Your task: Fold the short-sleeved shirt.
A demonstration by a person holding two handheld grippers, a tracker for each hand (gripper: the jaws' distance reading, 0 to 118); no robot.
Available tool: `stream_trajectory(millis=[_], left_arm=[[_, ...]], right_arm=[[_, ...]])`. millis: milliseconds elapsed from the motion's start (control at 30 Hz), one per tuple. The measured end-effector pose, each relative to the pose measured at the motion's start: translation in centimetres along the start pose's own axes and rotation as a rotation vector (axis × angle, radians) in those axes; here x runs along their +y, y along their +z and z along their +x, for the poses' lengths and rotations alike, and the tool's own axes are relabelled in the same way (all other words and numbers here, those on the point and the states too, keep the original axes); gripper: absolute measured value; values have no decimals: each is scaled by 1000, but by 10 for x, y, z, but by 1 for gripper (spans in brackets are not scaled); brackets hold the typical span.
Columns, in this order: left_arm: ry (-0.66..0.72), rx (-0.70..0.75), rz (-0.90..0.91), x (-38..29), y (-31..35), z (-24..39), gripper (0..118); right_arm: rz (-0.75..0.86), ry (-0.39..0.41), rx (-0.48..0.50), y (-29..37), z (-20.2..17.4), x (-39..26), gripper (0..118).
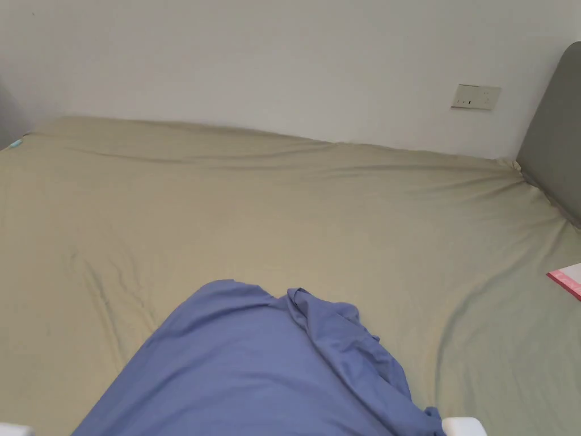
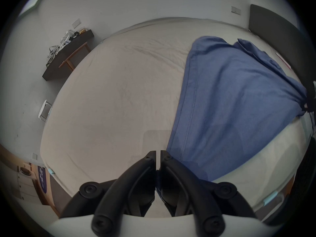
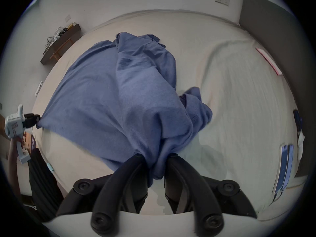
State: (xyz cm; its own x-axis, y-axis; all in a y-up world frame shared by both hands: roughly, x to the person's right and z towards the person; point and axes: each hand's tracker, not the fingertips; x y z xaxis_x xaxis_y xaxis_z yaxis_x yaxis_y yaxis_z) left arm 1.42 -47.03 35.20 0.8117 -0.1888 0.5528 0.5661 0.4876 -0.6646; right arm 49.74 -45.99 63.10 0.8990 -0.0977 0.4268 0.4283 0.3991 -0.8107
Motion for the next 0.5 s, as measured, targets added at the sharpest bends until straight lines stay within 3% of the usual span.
stream_trajectory(millis=[267, 300, 333, 367, 433, 467, 500], left_arm=[[-117, 59, -82, -40, 15, 10, 0], [-107, 44, -75, -42, 16, 9, 0], [-94, 21, -67, -43, 18, 7, 0], [-71, -12, -47, -41, 19, 6, 0], [-39, -10, 19, -34, 27, 5, 0], [-21, -24, 58, -28, 33, 5, 0], [5, -47, 88, -19, 41, 4, 0]], right_arm=[[-107, -64, 25, 16, 10, -35, 19], [-104, -83, 33, 15, 12, -38, 29], [-95, -96, 37, 12, 13, -37, 49], [-85, -100, 30, 11, 13, -37, 57], [-63, -81, -115, 13, 11, -34, 76], [-14, -78, -122, 18, 15, -32, 97], [57, -83, -109, 29, 17, -29, 105]])
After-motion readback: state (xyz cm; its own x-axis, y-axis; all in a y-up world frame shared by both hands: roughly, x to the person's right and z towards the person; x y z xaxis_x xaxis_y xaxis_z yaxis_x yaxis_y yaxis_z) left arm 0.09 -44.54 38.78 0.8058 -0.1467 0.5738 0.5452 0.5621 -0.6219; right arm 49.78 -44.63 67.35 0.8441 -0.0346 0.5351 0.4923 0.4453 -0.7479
